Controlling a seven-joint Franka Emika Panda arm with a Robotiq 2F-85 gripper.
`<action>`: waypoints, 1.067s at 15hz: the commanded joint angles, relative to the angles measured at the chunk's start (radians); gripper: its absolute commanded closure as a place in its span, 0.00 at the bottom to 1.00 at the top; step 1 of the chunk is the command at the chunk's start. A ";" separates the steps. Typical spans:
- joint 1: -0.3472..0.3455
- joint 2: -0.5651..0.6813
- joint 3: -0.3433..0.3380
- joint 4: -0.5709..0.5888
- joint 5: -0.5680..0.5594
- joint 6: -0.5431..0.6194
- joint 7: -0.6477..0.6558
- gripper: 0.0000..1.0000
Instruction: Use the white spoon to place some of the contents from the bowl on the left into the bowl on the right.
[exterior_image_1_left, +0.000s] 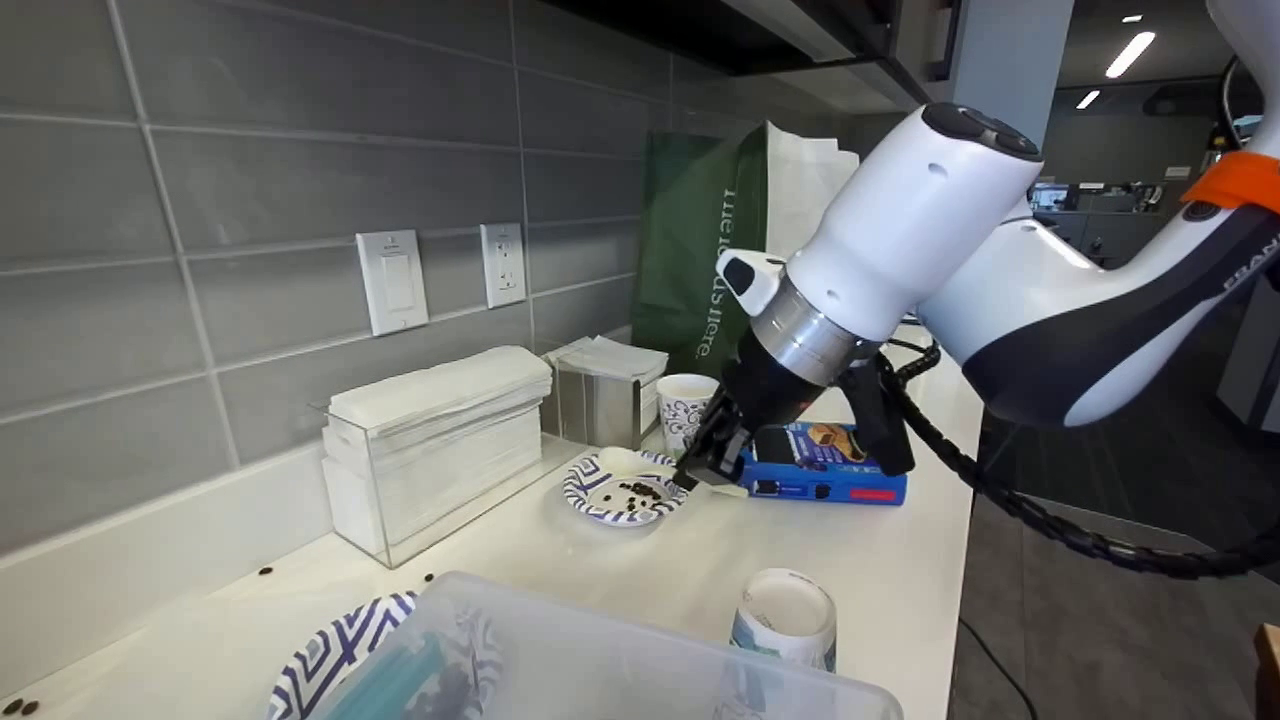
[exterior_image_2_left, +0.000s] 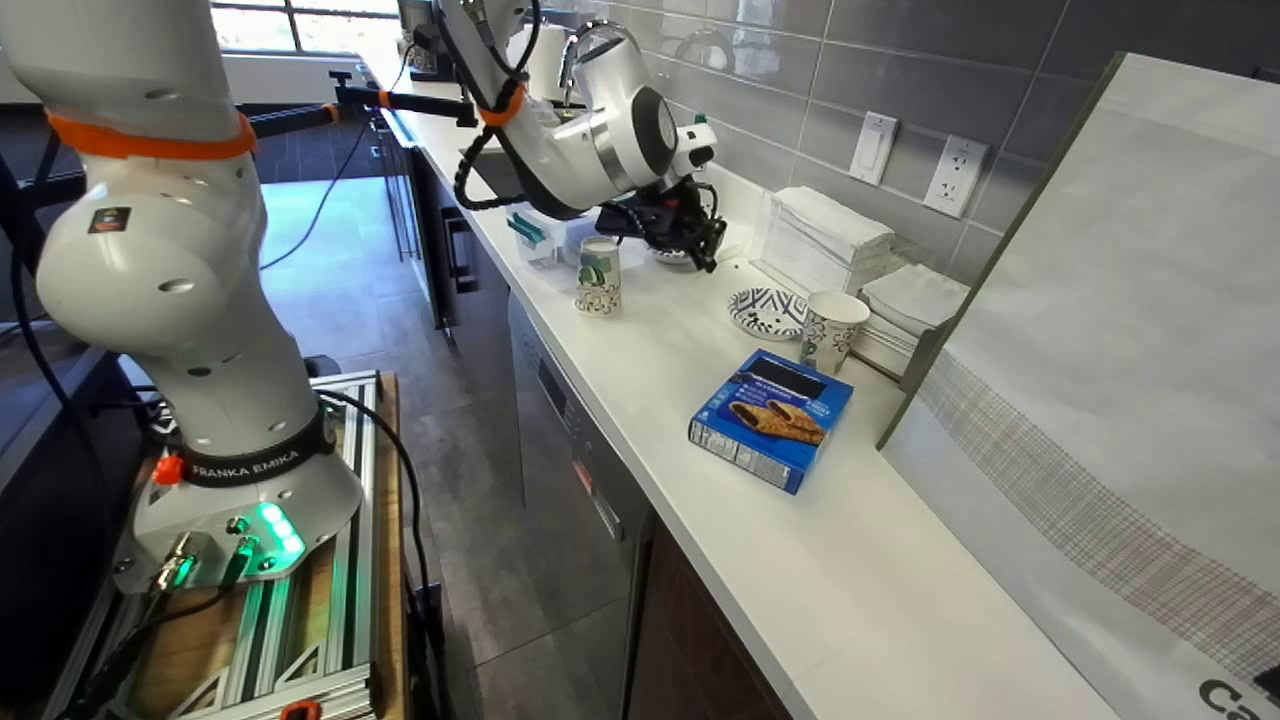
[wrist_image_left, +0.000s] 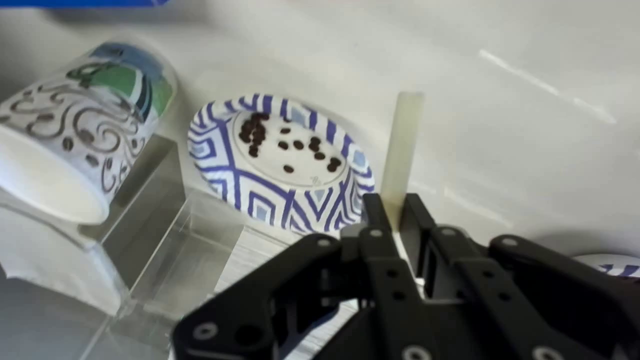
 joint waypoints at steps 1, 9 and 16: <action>-0.033 0.006 0.033 -0.094 0.206 0.069 -0.104 0.97; -0.101 0.023 0.154 -0.146 0.554 0.038 -0.292 0.97; -0.168 0.065 0.243 -0.127 0.837 0.021 -0.529 0.97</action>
